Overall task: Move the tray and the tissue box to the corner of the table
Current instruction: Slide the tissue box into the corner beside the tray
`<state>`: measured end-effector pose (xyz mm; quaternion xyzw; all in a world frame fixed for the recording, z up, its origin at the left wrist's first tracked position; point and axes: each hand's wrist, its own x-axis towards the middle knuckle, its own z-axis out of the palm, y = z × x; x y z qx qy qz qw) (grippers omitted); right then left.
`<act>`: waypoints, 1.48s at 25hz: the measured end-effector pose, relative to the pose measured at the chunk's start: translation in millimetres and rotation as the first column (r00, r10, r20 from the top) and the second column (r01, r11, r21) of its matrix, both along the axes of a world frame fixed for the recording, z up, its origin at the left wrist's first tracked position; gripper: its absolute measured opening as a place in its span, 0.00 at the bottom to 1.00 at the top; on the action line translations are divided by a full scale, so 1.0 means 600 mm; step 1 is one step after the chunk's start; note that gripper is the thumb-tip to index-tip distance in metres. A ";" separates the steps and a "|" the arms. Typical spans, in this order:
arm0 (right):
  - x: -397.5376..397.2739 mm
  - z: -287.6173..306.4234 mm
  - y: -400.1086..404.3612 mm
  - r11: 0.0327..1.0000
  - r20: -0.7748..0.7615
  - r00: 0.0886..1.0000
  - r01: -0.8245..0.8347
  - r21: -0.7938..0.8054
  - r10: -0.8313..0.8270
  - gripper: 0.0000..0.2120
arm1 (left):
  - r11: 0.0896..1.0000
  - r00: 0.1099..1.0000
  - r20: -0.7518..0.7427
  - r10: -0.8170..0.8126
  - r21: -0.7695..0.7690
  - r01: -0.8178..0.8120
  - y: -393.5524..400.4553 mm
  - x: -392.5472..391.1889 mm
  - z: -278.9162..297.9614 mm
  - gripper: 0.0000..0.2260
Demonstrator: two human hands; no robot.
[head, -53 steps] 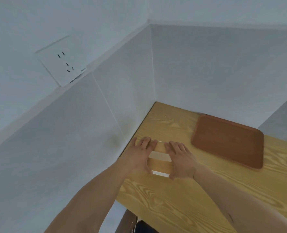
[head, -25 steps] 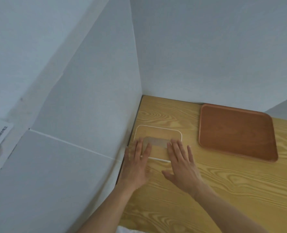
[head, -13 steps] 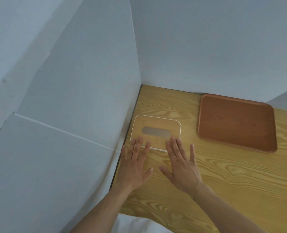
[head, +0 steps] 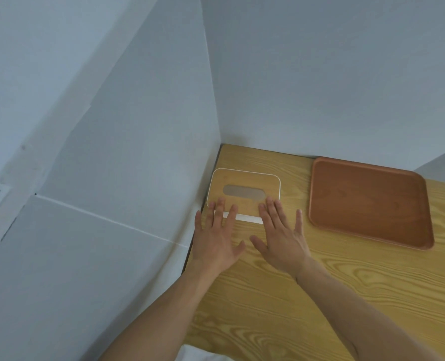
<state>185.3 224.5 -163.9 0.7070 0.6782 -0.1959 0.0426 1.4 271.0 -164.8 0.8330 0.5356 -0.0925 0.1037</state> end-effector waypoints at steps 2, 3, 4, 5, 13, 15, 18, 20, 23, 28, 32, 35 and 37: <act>0.004 0.002 0.016 1.000 -0.015 1.000 0.013 0.002 -0.013 0.39 | 1.000 1.000 -0.001 0.006 -0.009 -0.006 0.019 0.012 0.009 0.40; 0.006 0.003 0.024 1.000 -0.018 1.000 0.019 0.000 -0.019 0.39 | 1.000 1.000 -0.004 0.009 -0.017 -0.009 0.029 0.017 0.014 0.40; 0.008 0.004 0.032 1.000 -0.020 1.000 0.022 -0.004 -0.022 0.39 | 1.000 1.000 -0.005 0.012 -0.025 -0.012 0.039 0.022 0.019 0.39; 0.010 0.005 0.040 1.000 -0.020 0.999 0.025 -0.009 -0.025 0.39 | 0.999 1.000 -0.009 0.015 -0.034 -0.015 0.049 0.027 0.024 0.39; 0.021 0.016 0.103 0.998 -0.023 0.999 0.037 -0.051 -0.038 0.38 | 0.994 0.991 -0.132 0.000 -0.106 -0.014 0.119 0.055 0.057 0.38; 0.024 0.018 0.116 0.997 -0.032 0.999 0.041 -0.060 -0.043 0.38 | 0.992 0.989 -0.150 -0.008 -0.129 -0.011 0.136 0.060 0.063 0.37; 0.029 0.020 0.138 0.996 -0.032 0.999 0.039 -0.080 -0.041 0.38 | 0.989 0.987 -0.163 -0.017 -0.151 -0.008 0.157 0.067 0.071 0.37; 0.033 0.020 0.151 0.996 -0.025 0.999 0.039 -0.086 -0.042 0.37 | 0.986 0.985 -0.169 -0.017 -0.163 -0.011 0.169 0.071 0.075 0.37; 0.036 0.019 0.167 0.995 -0.029 0.998 0.048 -0.084 -0.050 0.37 | 0.985 0.984 -0.178 -0.014 -0.174 -0.018 0.185 0.078 0.078 0.38; 0.043 0.017 0.191 0.996 -0.024 0.998 0.050 -0.072 -0.052 0.37 | 0.983 0.979 -0.204 -0.009 -0.183 -0.029 0.210 0.091 0.081 0.38; 0.048 0.013 0.206 0.997 -0.027 0.998 0.055 -0.061 -0.057 0.38 | 0.982 0.977 -0.212 -0.009 -0.184 -0.031 0.230 0.103 0.081 0.37; 0.052 0.012 0.216 0.997 -0.029 0.998 0.058 -0.053 -0.060 0.38 | 0.983 0.978 -0.207 -0.010 -0.181 -0.028 0.241 0.109 0.078 0.37; 0.057 0.013 0.222 0.997 -0.028 0.998 0.061 -0.053 -0.063 0.38 | 0.983 0.980 -0.200 -0.007 -0.180 -0.030 0.246 0.111 0.076 0.38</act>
